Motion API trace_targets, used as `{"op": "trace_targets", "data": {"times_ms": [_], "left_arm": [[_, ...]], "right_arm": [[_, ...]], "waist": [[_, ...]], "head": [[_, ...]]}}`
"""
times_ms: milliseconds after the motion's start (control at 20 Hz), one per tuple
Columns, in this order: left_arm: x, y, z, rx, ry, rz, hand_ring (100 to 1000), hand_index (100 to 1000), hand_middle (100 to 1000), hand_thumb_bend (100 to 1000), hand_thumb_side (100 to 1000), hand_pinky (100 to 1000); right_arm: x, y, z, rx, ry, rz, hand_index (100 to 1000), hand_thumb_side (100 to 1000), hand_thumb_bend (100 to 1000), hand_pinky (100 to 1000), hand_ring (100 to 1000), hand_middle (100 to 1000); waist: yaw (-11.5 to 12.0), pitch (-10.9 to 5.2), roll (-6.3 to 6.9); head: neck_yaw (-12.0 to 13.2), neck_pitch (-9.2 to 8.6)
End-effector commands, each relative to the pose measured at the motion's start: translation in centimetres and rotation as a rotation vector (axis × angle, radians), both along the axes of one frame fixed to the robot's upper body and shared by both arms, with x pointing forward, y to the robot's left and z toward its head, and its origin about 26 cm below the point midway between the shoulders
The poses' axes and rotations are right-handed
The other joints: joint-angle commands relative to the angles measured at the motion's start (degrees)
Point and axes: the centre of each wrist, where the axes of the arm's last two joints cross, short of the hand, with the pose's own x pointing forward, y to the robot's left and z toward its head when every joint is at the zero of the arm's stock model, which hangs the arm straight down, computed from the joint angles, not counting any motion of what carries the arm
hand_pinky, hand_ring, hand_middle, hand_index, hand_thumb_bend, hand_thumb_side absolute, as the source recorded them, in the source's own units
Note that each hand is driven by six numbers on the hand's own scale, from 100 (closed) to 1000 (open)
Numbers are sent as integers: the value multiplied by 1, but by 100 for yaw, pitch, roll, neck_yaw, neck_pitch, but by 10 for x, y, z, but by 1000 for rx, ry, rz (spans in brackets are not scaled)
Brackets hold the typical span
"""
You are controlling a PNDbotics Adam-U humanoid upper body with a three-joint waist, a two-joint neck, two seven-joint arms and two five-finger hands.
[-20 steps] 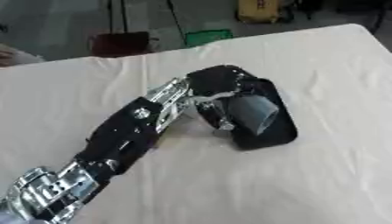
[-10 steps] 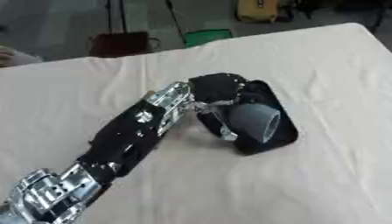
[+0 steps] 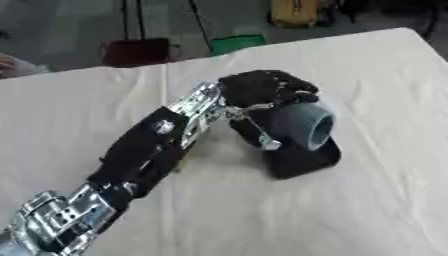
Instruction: Pick up objects on the table and place them in the box.
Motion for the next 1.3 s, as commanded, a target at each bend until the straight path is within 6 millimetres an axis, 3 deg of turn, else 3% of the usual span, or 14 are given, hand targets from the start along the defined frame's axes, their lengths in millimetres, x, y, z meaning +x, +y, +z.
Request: {"op": "trace_targets", "data": {"times_ms": [50, 100, 150, 250, 400, 450, 650, 1000, 1050, 1150, 1200, 1300], "left_arm": [[1, 3, 15, 41, -54, 13, 942, 989, 958, 284, 651, 923], [1, 4, 13, 53, -53, 21, 942, 989, 958, 284, 651, 923], [2, 5, 12, 71, -49, 28, 952, 998, 970, 399, 720, 932], [4, 8, 10, 111, -37, 40, 962, 1000, 980, 517, 792, 941], [6, 10, 10, 140, -23, 49, 964, 1000, 981, 527, 804, 942], [6, 10, 10, 145, -22, 51, 974, 1000, 991, 592, 861, 947], [6, 10, 10, 168, -24, 61, 977, 1000, 994, 595, 869, 950], [3, 15, 19, 82, -69, 43, 962, 1000, 978, 531, 798, 939], [3, 16, 21, 72, -71, 38, 955, 1000, 971, 525, 754, 935], [0, 28, 34, 1, -96, 23, 944, 996, 963, 488, 735, 928], [-1, 38, 42, -57, -100, 24, 917, 979, 933, 407, 711, 910], [-7, 55, 59, -152, -86, 18, 899, 965, 910, 355, 691, 897]], "right_arm": [[-2, 1, 9, -12, -32, 12, 824, 528, 100, 650, 526, 768], [-2, 1, 9, -12, -32, 12, 824, 528, 100, 650, 526, 768], [-2, 1, 9, -13, -32, 13, 825, 527, 100, 650, 527, 768], [-2, 1, 9, -13, -32, 13, 825, 527, 100, 650, 527, 768], [-3, 1, 8, -14, -33, 13, 825, 527, 100, 650, 527, 768], [-3, 1, 8, -14, -32, 13, 825, 527, 100, 650, 526, 768], [-3, 0, 8, -14, -33, 14, 825, 527, 100, 650, 527, 768], [-3, 0, 7, -15, -31, 12, 825, 526, 100, 651, 527, 769], [-3, 0, 7, -15, -31, 12, 825, 526, 100, 651, 527, 769], [-4, -2, 7, -17, -27, 3, 825, 526, 100, 651, 526, 769], [-4, -2, 6, -17, -26, -1, 825, 528, 100, 651, 527, 769], [-5, -4, 5, -18, -23, -9, 825, 527, 100, 651, 527, 769]], "waist": [[2, -104, -65], [5, -103, -66], [8, -102, -66], [12, -100, -71], [14, -98, -79], [16, -97, -82], [24, -98, -92], [55, -110, -101], [58, -111, -101], [113, -123, -104], [168, -135, -113], [249, -155, -129]], "head": [[-2, -63], [-2, -63], [-5, -60], [-10, -56], [-10, -54], [-9, -53], [-10, -58], [-24, -56], [-25, -56], [-64, -65], [-107, -65], [-174, -66]]}}
